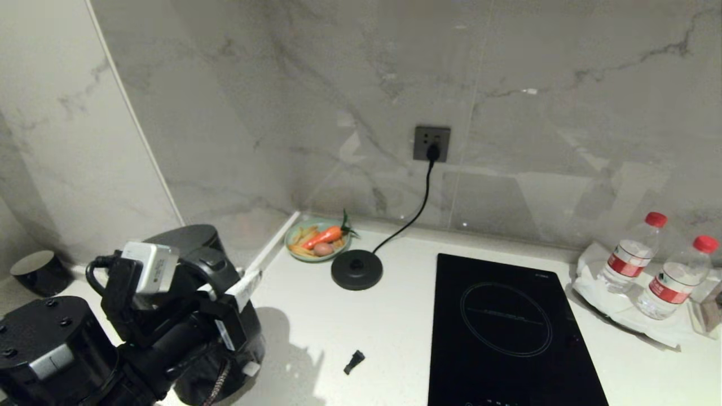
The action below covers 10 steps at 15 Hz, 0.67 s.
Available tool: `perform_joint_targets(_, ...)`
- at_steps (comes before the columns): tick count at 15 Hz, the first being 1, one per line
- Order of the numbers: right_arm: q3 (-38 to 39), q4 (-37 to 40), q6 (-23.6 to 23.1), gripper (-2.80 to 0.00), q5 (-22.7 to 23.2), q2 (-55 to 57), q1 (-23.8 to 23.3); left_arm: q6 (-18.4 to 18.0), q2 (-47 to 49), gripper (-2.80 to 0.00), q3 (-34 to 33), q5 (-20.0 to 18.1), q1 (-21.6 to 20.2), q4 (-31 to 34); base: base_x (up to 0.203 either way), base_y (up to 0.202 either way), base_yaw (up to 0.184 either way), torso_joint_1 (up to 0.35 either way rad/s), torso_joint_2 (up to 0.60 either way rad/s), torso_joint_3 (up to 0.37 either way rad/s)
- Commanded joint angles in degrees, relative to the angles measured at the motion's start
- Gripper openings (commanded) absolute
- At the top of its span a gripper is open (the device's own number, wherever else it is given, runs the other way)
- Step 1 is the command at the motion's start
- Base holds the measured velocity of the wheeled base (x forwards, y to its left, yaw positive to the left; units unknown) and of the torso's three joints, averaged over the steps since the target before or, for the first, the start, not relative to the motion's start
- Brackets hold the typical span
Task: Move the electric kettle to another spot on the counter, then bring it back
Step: Place it on the power base
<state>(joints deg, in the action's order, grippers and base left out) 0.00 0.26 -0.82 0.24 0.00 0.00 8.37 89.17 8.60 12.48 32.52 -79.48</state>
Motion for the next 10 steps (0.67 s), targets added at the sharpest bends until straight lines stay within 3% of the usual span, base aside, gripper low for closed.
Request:
perform_joint_targets(1,0.00,0.01,0.03,-2.80,0.02,0.00,0.00,0.06,3.52,-2.80,2.93,0.17,1.90,-0.41,0.000,0.000,0.000,0.000,0.00,0.000)
perform_joint_targets(7,0.00,0.01,-0.06,-2.80,0.02,0.00,0.00,-0.07,5.30,-2.80,9.54,0.53,4.48,3.88,0.000,0.000,0.000,0.000,0.00,0.000)
perform_joint_targets(10,0.00,0.01,-0.06,-2.80,0.02,0.00,0.00,-0.11,6.52,-2.80,14.55,2.87,4.56,7.65,0.000,0.000,0.000,0.000,0.00,0.000)
